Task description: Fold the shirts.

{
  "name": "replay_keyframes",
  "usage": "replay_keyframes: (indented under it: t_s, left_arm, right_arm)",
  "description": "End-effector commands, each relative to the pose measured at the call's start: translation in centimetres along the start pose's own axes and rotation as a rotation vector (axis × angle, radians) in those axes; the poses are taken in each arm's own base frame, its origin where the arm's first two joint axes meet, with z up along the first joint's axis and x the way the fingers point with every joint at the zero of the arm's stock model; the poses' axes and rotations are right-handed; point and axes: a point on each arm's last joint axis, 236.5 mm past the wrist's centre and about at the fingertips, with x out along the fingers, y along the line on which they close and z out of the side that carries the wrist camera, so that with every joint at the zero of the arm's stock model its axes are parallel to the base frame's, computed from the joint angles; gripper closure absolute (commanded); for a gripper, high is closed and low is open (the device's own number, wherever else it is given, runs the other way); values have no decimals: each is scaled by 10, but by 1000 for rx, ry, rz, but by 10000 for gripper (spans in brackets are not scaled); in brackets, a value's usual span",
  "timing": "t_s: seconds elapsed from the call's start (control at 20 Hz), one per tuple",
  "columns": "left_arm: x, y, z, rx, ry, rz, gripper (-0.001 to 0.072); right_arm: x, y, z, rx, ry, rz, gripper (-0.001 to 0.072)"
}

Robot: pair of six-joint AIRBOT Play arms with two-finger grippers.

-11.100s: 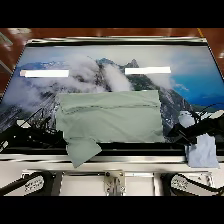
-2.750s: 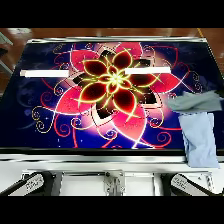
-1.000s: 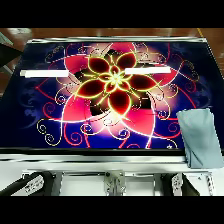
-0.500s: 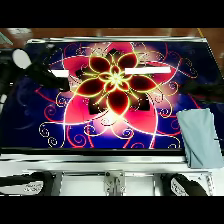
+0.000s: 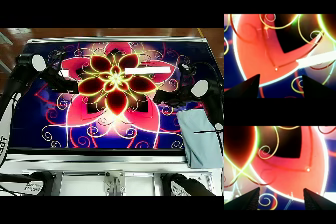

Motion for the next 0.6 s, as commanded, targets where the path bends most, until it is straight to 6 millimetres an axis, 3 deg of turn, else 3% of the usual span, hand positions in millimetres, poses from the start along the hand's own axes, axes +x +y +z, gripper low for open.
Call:
replay_keyframes:
  t_s: [0.0,0.55]
  left_arm:
    - [1,0,6,-8,-24,0,100]
    - [6,1,7,-6,-20,0,102]
  right_arm:
    - [2,2,-2,-8,8,-2,45]
    - [2,2,-2,-8,7,-2,45]
